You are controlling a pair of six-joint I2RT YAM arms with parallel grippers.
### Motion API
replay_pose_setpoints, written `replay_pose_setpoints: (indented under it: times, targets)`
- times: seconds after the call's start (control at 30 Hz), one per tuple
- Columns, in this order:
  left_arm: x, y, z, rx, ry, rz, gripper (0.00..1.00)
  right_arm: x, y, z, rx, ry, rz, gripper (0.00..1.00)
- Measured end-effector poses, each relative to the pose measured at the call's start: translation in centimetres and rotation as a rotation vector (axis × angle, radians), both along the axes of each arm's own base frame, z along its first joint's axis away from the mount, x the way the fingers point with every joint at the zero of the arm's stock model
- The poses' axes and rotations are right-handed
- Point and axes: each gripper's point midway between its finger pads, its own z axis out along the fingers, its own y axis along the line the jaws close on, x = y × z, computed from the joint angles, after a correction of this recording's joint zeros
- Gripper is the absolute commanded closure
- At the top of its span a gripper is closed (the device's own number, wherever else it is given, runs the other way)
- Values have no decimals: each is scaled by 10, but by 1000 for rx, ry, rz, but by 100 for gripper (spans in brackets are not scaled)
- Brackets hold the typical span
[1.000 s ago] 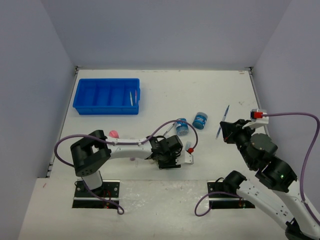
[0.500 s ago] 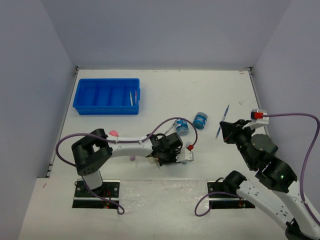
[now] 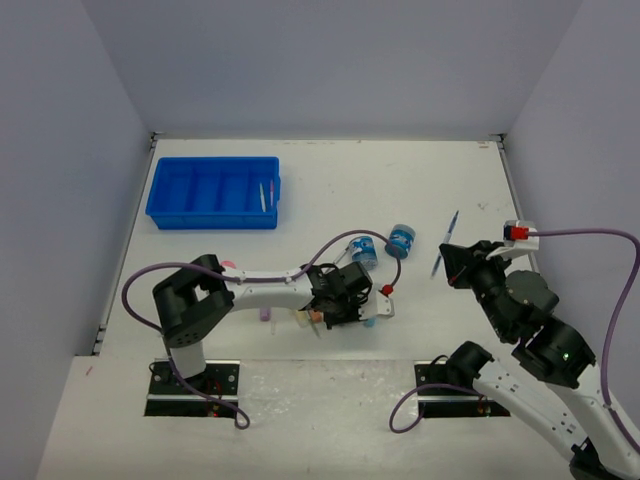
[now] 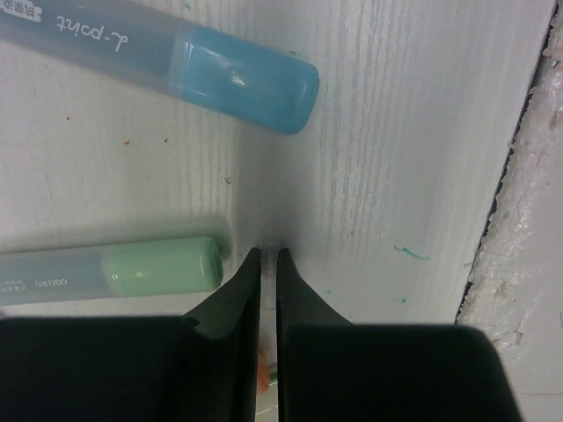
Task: Sort the stationery into containers
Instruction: Close the pen cap on the pen.
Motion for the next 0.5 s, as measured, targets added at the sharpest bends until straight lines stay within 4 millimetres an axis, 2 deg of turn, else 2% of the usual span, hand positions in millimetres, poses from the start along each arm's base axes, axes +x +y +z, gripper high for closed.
replay_pose_setpoints:
  times: [0.17,0.27,0.37,0.5]
  targets:
    - [-1,3,2,12,13,28,100,-1,-1,2,6,-7,-1,100]
    - [1,8,12,13,-6,73,100,-1,-1,2,9,-10,-1,100]
    - [15,5,46,-67,-84,146,100,-3,-3,4,16,-19,-4,100]
    - [52,4,115,-245,-239,322,100,-4,-5,7,22,-32,-2,100]
